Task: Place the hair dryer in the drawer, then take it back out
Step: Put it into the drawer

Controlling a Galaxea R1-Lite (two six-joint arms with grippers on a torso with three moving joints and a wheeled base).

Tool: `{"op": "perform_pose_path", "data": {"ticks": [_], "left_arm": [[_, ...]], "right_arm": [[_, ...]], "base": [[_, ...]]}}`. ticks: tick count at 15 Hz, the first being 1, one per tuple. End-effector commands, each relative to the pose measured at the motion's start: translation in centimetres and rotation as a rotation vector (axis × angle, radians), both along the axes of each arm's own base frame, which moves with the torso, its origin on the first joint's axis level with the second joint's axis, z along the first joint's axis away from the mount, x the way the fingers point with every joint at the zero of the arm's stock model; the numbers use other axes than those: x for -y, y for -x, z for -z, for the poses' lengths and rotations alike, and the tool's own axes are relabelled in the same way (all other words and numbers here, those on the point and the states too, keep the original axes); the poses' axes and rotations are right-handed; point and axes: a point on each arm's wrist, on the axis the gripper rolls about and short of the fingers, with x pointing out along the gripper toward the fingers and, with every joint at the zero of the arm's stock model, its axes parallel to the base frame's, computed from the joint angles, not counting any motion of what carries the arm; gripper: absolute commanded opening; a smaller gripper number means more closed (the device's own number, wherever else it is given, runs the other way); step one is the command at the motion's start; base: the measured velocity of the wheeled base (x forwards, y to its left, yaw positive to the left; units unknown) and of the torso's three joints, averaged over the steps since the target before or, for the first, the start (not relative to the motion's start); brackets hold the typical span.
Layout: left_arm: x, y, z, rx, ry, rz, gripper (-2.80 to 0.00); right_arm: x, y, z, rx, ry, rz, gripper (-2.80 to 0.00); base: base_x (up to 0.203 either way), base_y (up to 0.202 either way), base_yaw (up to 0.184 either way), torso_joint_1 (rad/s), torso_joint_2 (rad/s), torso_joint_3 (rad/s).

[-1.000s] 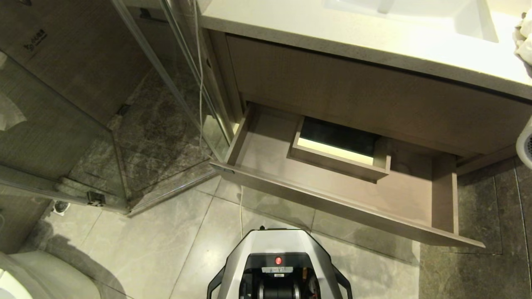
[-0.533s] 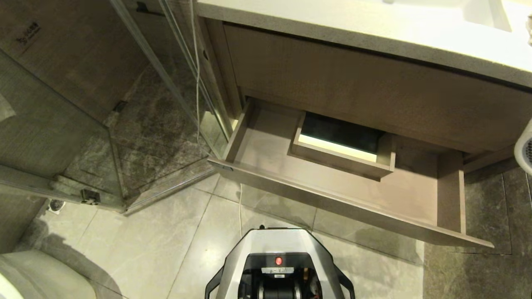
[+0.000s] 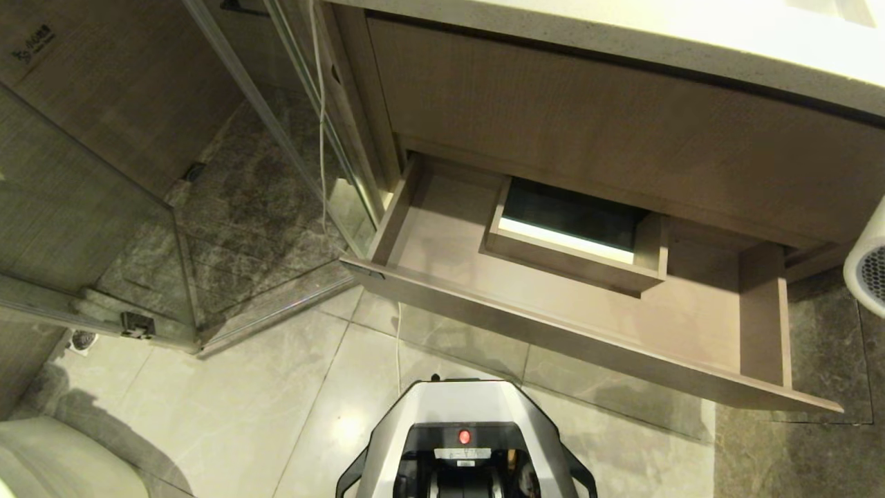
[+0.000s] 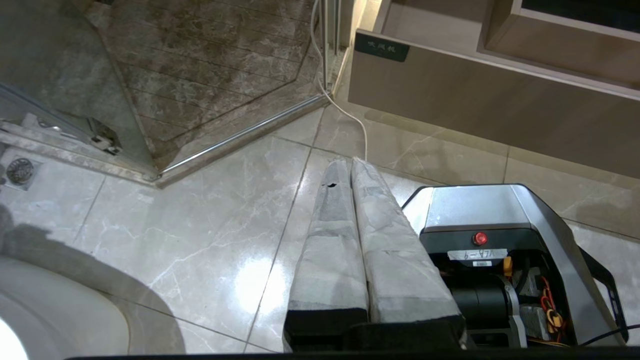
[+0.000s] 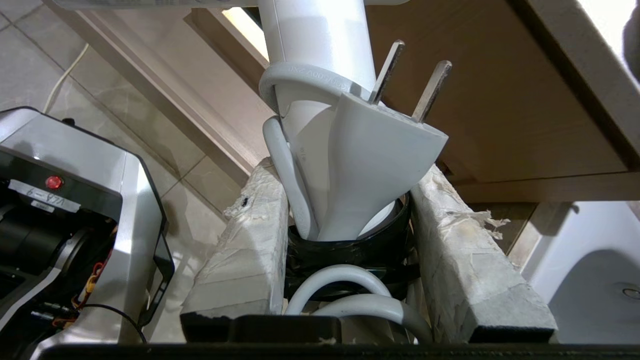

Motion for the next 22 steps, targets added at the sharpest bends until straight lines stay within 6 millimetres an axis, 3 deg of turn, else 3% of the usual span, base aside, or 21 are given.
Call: {"op": "perform_pose_path", "data": {"ticks": [1,9,22], "left_arm": [[0.0,0.0,0.0,-0.001,0.000,0.001,-2.80],[0.0,0.0,0.0,-0.001,0.000,0.000,-2.80],[0.0,0.0,0.0,-0.001,0.000,0.000,-2.80]], "right_arm": [[0.0,-0.2,0.1,0.002,0.003,0.001,-2.80],[-0.1,-0.4,0.1,0.000,-0.004,0.000,-2.80],[-0.1,-0.6,1.1,-0.032,0.001,0.004,-2.80]], "base": [[0.000,0.000,0.000,-0.276,0.42,0.154],[0.000,0.000,0.000,-0.346,0.50,0.158],[0.000,0.000,0.000,-0.042,0.40,0.350]]}}
